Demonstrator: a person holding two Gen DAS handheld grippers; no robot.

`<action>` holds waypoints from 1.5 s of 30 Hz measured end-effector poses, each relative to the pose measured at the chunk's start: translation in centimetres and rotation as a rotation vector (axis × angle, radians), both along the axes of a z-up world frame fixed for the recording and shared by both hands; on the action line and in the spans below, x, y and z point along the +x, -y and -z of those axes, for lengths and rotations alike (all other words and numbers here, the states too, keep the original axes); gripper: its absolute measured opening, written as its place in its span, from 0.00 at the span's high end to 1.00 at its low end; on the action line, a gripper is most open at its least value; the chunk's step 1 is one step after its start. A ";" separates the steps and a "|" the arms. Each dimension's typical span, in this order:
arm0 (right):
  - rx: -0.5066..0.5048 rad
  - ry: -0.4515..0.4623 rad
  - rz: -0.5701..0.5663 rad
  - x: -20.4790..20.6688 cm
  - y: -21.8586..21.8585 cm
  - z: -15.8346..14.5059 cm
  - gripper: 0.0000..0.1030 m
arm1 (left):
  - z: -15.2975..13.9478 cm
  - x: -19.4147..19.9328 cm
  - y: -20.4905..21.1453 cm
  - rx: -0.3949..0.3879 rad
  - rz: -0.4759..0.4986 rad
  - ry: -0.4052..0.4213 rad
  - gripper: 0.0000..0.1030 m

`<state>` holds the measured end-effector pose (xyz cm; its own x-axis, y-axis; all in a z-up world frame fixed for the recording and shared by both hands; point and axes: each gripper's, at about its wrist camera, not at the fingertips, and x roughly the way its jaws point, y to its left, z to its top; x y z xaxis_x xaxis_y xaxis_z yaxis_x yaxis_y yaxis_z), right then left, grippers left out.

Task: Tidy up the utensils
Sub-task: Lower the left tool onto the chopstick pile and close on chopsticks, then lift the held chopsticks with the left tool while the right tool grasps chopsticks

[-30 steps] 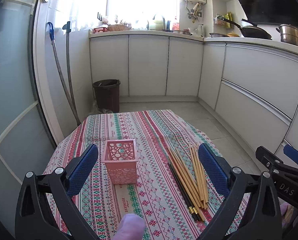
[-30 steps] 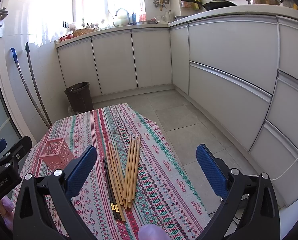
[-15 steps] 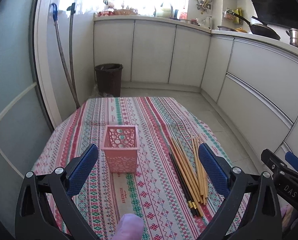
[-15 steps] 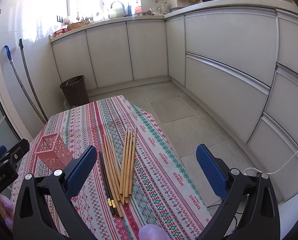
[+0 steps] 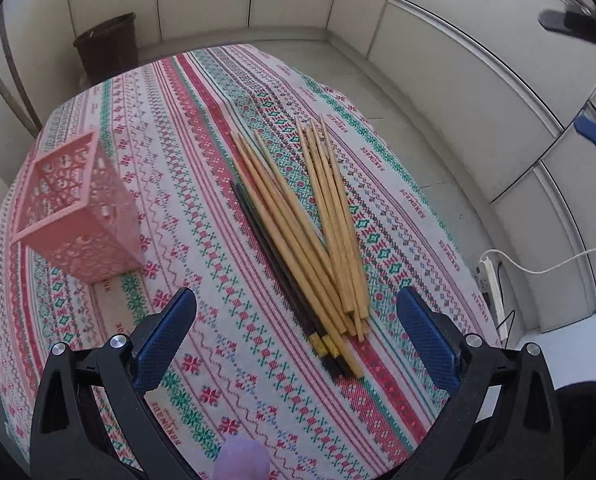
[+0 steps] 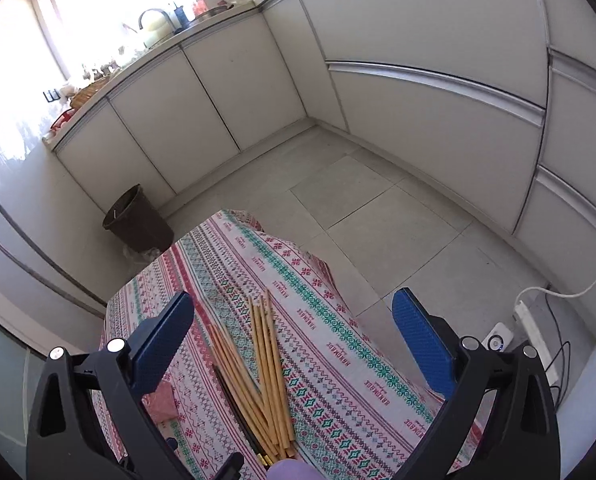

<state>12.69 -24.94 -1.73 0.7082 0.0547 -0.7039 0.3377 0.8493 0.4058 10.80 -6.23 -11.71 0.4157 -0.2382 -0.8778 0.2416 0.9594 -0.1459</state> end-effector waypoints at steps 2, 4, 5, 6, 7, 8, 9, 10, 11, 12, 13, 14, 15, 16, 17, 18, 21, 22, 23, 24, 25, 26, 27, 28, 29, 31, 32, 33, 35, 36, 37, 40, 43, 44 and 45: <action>0.081 -0.065 0.006 0.7 1.3 2.1 0.06 | 0.2 2.9 0.7 -0.022 -0.013 -0.044 0.07; 0.225 -0.138 -0.005 1.5 2.5 4.2 0.06 | 0.1 5.7 1.3 -0.061 -0.036 -0.069 0.09; 0.288 -0.165 -0.016 1.7 2.8 5.1 0.06 | 0.1 7.7 1.8 -0.085 -0.050 -0.085 0.17; 0.322 -0.186 -0.031 1.7 2.7 5.8 0.06 | 0.2 9.3 1.8 -0.095 -0.059 -0.100 0.29; 0.331 -0.203 -0.044 1.8 2.3 6.3 0.06 | 0.5 10.8 2.0 -0.102 -0.068 -0.118 0.36; 0.329 -0.217 -0.056 1.9 2.1 6.5 0.06 | 1.0 13.0 2.3 -0.110 -0.084 -0.145 0.46; 0.326 -0.220 -0.060 1.9 2.1 6.6 0.06 | 1.3 14.3 2.5 -0.114 -0.093 -0.159 0.53; 0.330 -0.220 -0.066 2.0 2.2 6.5 0.06 | 1.7 15.6 2.6 -0.114 -0.101 -0.166 0.56; 0.340 -0.221 -0.075 2.1 2.3 6.6 0.06 | 2.2 17.1 2.8 -0.104 -0.107 -0.173 0.62; 0.352 -0.222 -0.075 2.1 2.5 6.5 0.06 | 2.6 18.0 3.0 -0.097 -0.111 -0.179 0.67; 0.369 -0.222 -0.066 2.1 2.8 6.6 0.06 | 3.2 19.1 3.2 -0.080 -0.120 -0.185 0.70; 0.386 -0.222 -0.056 2.2 3.2 6.8 0.06 | 3.6 19.8 3.4 -0.062 -0.121 -0.189 0.75; 0.403 -0.224 -0.046 2.1 3.5 6.9 0.06 | 4.1 20.5 3.6 -0.049 -0.121 -0.195 0.77; 0.416 -0.229 -0.042 2.2 4.0 7.0 0.06 | 4.6 21.2 3.8 -0.036 -0.123 -0.205 0.79; 0.429 -0.236 -0.042 2.3 4.1 7.2 0.06 | 5.1 21.7 4.0 -0.030 -0.126 -0.212 0.80; 0.442 -0.239 -0.044 2.4 4.1 7.3 0.06 | 5.5 22.1 4.1 -0.027 -0.128 -0.215 0.80; 0.424 -0.243 -0.049 2.6 3.9 7.3 0.06 | 6.3 22.8 4.6 0.006 -0.130 -0.215 0.81; 0.409 -0.245 -0.048 2.7 3.7 7.2 0.06 | 6.7 23.2 4.7 0.011 -0.128 -0.222 0.81; 0.398 -0.246 -0.048 2.7 3.6 7.2 0.06 | 6.9 23.4 4.9 0.020 -0.127 -0.214 0.81; 0.387 -0.247 -0.047 2.8 3.6 7.2 0.06 | 6.9 23.5 5.1 0.034 -0.123 -0.210 0.81; 0.368 -0.248 -0.043 2.8 3.4 7.1 0.06 | 7.0 23.6 5.4 0.056 -0.114 -0.204 0.82; 0.346 -0.250 -0.039 2.9 3.4 7.1 0.06 | 7.1 23.7 5.9 0.093 -0.104 -0.195 0.87; 0.320 -0.250 -0.034 2.9 3.4 7.0 0.06 | 7.4 23.6 6.4 0.122 -0.097 -0.187 0.91; 0.298 -0.249 -0.030 3.0 3.4 6.9 0.06 | 7.6 23.4 6.9 0.140 -0.088 -0.181 0.92; 0.265 -0.248 -0.023 3.0 3.2 6.7 0.06 | 7.6 23.0 7.1 0.151 -0.078 -0.177 0.93; 0.220 -0.249 -0.014 3.1 3.2 6.7 0.06 | 7.7 22.0 7.3 0.146 -0.080 -0.179 0.94; 0.194 -0.250 -0.007 3.1 3.2 6.6 0.06 | 7.7 21.4 7.2 0.145 -0.078 -0.175 0.94; 0.169 -0.251 -0.001 3.1 3.1 6.6 0.06 | 7.6 20.9 7.2 0.144 -0.077 -0.168 0.95; 0.118 -0.255 0.002 3.2 2.9 6.6 0.06 | 7.7 19.9 6.7 0.130 -0.079 -0.152 0.96; 0.099 -0.255 0.000 3.3 2.7 6.6 0.06 | 7.6 19.4 6.5 0.109 -0.080 -0.144 0.96; 0.083 -0.254 0.000 3.3 2.6 6.6 0.06 | 7.2 18.8 6.2 0.088 -0.082 -0.141 0.96; 0.027 -0.257 0.003 3.5 2.2 6.6 0.06 | 5.6 16.4 4.7 0.015 -0.075 -0.101 0.96; -0.007 -0.266 0.004 3.9 1.9 7.0 0.06 | 2.4 13.5 3.0 -0.066 -0.017 -0.038 0.96; -0.016 -0.272 0.001 4.1 1.7 7.1 0.06 | 1.3 12.2 2.3 -0.084 0.003 -0.001 0.96; -0.021 -0.277 -0.005 4.3 1.5 7.3 0.06 | 0.1 10.9 1.6 -0.116 0.023 0.032 0.96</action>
